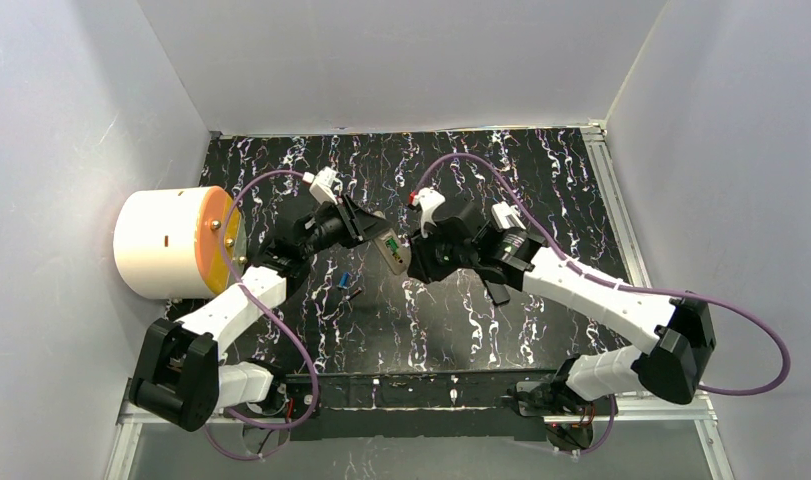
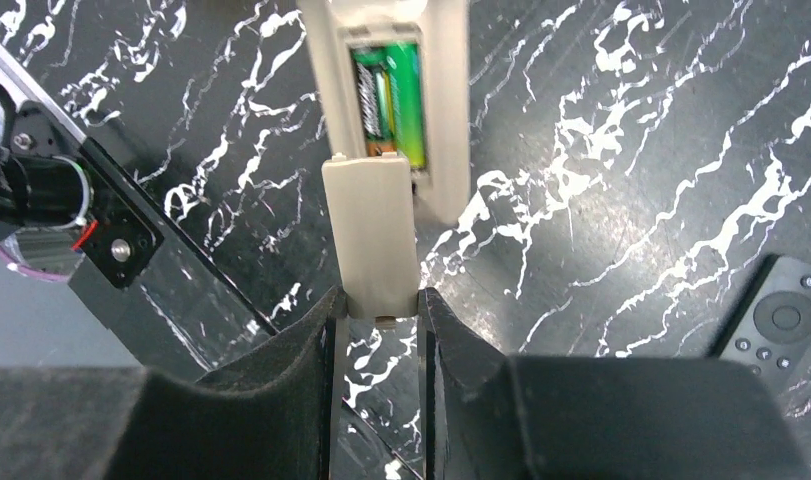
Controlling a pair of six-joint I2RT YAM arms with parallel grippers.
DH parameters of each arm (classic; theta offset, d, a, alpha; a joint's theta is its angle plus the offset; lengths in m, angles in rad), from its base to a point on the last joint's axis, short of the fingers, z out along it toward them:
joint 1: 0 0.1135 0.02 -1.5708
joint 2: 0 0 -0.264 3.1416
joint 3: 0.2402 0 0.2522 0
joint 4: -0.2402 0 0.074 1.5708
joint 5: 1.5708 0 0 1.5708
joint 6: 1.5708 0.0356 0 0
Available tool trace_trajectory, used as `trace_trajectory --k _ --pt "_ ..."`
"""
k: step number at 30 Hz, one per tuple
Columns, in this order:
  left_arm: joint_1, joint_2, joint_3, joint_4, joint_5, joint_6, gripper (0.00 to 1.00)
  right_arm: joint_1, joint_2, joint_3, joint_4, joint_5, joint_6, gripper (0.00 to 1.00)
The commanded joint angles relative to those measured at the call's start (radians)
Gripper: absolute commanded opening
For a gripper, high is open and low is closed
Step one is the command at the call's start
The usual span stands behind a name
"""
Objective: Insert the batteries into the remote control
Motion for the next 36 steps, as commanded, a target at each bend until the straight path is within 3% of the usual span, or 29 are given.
trace_trajectory --k 1,17,36 --pt "-0.011 -0.034 -0.030 0.099 -0.015 -0.004 0.00 0.031 0.044 0.119 -0.049 0.048 0.025 0.25" --pt "-0.012 -0.077 -0.067 0.166 0.059 0.035 0.00 0.073 0.164 0.249 -0.161 0.132 0.044 0.25" --pt "-0.019 -0.081 -0.074 0.206 0.133 0.075 0.00 0.093 0.197 0.306 -0.209 0.198 0.052 0.25"
